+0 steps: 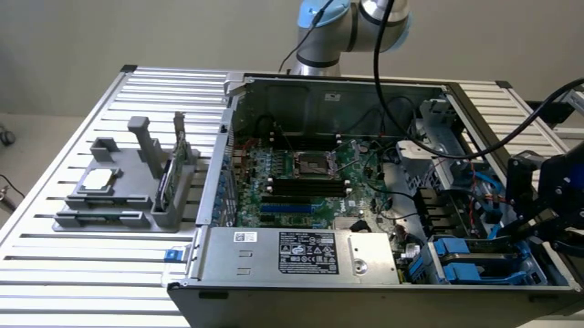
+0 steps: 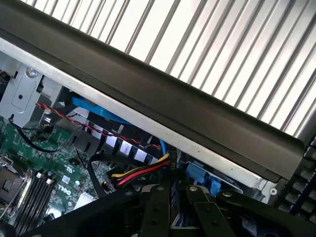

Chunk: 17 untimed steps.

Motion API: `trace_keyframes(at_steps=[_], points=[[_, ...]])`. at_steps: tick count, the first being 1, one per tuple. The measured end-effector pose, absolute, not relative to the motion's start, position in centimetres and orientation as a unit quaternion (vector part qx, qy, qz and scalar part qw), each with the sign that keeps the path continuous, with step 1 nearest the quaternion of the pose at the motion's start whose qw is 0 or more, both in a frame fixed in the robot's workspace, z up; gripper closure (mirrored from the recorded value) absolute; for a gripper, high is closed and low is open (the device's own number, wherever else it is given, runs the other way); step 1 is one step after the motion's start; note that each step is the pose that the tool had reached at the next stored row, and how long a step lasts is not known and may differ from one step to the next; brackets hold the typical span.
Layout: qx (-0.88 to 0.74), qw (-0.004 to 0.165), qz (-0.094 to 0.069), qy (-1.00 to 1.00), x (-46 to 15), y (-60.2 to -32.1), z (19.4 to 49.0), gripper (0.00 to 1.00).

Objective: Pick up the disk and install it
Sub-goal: 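Insert the first disk wire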

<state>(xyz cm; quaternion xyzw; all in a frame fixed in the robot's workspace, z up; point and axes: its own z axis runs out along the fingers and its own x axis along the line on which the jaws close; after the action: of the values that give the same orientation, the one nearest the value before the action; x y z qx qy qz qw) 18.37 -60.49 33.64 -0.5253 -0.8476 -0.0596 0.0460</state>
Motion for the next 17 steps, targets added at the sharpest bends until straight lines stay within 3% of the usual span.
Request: trace_keyframes(at_steps=[11,17], points=[[-0.525,0.049,-0.057,-0.848,18.1,-60.5,35.5,0.84],[-0.526,0.059,-0.044,-0.847,17.5,-60.5,35.4,0.84]])
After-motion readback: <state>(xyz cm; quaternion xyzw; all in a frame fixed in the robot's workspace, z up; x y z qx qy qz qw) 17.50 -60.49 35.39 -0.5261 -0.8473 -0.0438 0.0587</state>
